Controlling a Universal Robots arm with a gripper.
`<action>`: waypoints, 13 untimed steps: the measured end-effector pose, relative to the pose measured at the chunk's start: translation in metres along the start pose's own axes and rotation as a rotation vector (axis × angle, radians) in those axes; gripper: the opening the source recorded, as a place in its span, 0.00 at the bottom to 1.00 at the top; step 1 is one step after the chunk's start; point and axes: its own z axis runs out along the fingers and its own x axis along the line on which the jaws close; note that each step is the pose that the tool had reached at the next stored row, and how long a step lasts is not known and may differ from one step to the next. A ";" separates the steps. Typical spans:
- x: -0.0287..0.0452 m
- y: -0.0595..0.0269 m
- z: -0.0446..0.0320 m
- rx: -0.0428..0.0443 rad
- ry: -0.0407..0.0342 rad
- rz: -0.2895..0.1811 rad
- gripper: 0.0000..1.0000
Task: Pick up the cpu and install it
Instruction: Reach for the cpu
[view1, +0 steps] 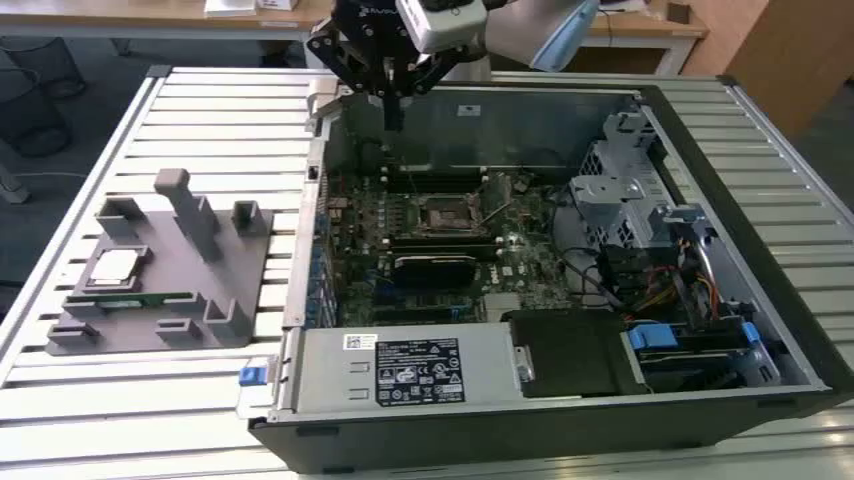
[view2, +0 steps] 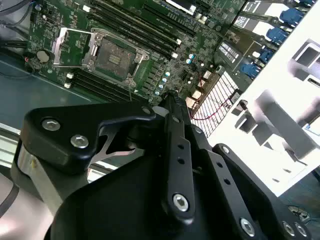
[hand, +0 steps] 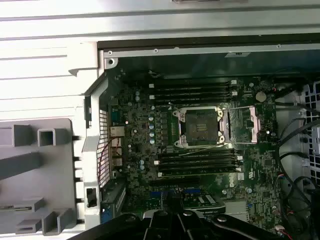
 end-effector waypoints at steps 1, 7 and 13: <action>0.0000 0.0000 0.0000 0.0000 0.0000 0.000 0.11; 0.0008 0.0000 -0.0001 0.0001 0.0001 0.000 0.11; 0.0047 -0.0004 0.0000 0.0000 0.0000 0.000 0.11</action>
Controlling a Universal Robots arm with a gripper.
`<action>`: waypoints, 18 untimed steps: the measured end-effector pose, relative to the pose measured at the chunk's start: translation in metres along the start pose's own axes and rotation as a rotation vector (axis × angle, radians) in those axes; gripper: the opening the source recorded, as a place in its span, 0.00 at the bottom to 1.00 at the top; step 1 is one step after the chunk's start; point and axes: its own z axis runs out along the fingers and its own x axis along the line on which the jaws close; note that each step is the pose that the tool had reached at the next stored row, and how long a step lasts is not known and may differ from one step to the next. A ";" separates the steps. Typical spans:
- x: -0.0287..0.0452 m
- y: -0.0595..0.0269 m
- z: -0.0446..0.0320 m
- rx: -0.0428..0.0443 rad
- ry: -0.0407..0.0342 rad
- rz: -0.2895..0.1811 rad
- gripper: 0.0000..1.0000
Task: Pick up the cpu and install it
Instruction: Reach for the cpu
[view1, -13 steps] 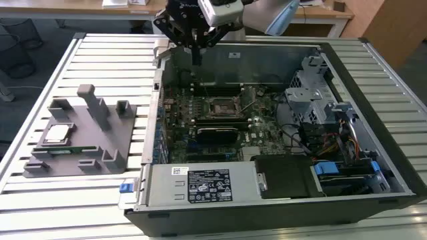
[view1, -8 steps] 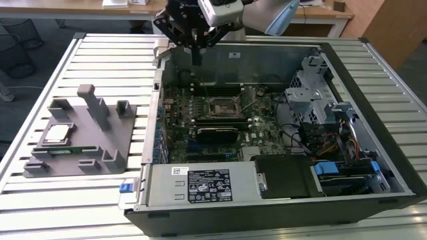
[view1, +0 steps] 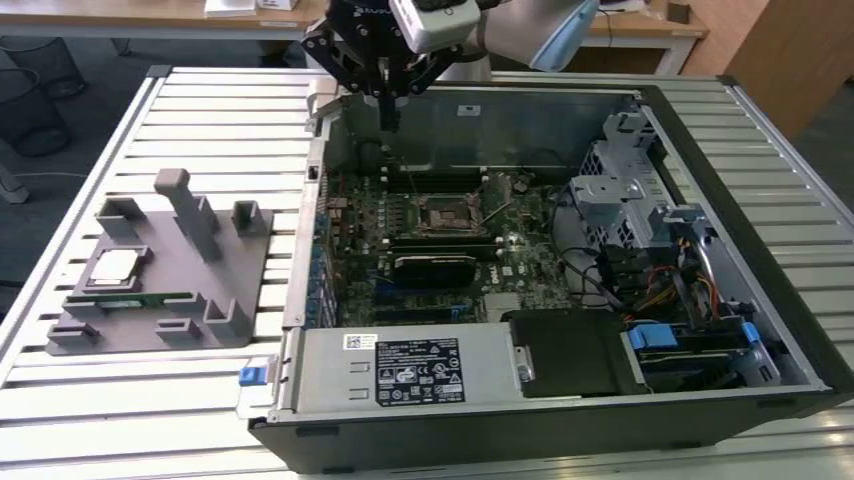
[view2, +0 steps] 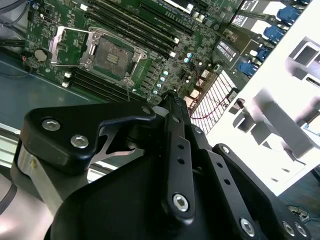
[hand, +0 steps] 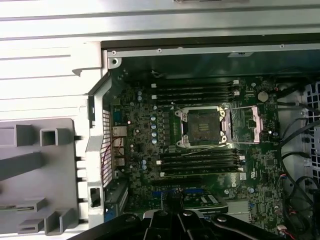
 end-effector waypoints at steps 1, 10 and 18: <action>0.0006 0.0000 0.0000 0.0000 0.0000 0.000 0.11; 0.0056 -0.0004 0.0001 0.0000 0.0000 0.000 0.11; 0.0091 -0.0007 0.0000 0.0000 0.0000 0.000 0.11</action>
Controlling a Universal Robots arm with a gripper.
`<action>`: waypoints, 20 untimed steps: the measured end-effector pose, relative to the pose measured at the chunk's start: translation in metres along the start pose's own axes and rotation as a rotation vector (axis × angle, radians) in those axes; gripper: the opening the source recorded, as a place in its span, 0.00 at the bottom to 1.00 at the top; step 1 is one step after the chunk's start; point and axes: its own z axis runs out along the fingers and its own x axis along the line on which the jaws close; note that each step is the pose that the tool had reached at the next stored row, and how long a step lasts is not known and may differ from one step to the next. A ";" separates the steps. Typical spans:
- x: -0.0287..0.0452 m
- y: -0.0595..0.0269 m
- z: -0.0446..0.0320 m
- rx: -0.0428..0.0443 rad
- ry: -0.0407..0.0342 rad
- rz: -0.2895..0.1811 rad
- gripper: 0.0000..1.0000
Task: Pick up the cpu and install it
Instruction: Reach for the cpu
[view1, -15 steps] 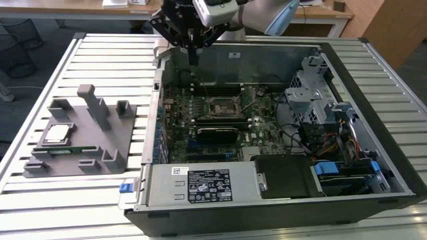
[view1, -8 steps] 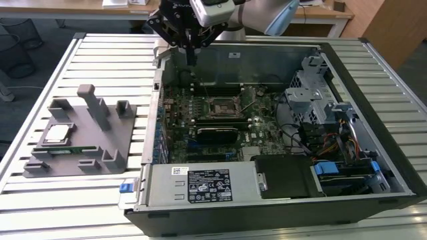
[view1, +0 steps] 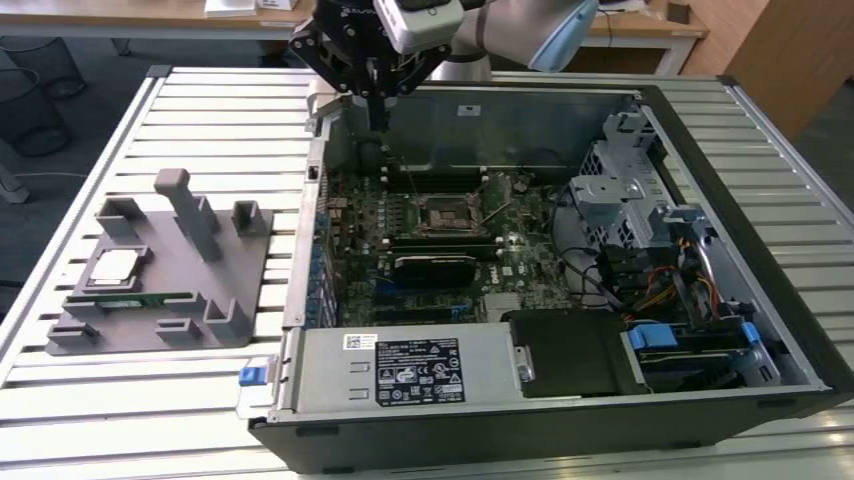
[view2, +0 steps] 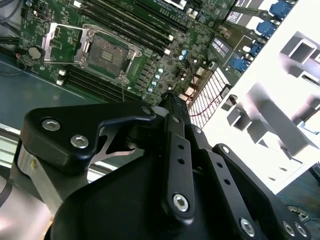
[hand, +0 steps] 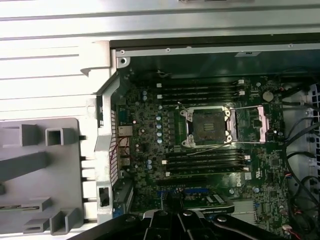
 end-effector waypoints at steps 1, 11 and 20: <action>0.0004 0.0000 0.0000 0.0000 0.0000 0.000 0.11; 0.0044 -0.0003 0.0000 0.0000 0.0000 0.000 0.11; 0.0074 -0.0006 0.0000 0.0000 0.0000 0.000 0.11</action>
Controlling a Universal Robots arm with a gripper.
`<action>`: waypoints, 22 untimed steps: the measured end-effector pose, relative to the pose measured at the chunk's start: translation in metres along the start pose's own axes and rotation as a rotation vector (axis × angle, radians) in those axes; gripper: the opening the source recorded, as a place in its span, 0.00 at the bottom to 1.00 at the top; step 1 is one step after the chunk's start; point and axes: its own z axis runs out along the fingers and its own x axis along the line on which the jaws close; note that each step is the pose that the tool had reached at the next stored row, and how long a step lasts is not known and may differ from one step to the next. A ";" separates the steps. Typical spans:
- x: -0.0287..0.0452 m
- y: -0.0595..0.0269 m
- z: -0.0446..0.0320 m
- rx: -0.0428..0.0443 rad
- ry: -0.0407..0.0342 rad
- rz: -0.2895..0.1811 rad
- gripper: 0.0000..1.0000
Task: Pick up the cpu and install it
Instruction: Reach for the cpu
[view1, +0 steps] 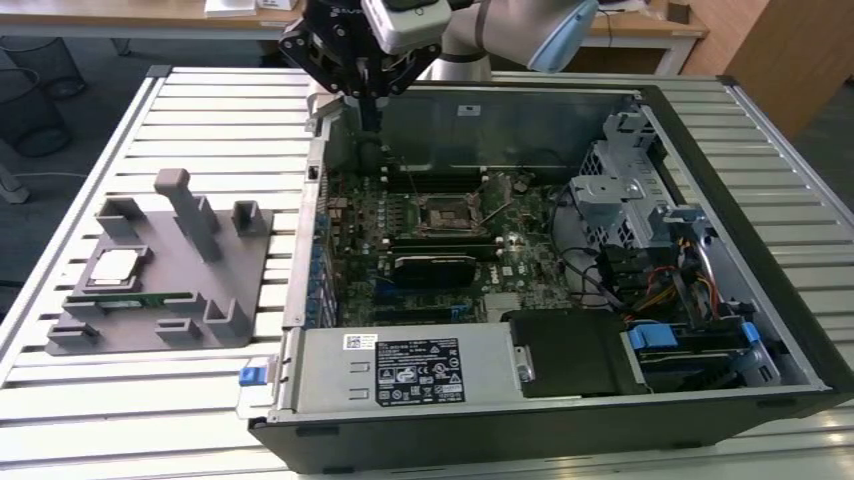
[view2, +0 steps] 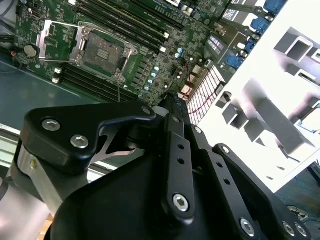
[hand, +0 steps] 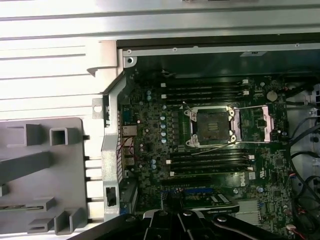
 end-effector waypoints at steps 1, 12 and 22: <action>0.0003 0.0000 0.0000 0.0001 0.0000 0.000 0.11; 0.0041 -0.0003 0.0001 0.0000 0.0000 0.000 0.11; 0.0074 -0.0006 0.0002 0.0001 0.0000 0.000 0.11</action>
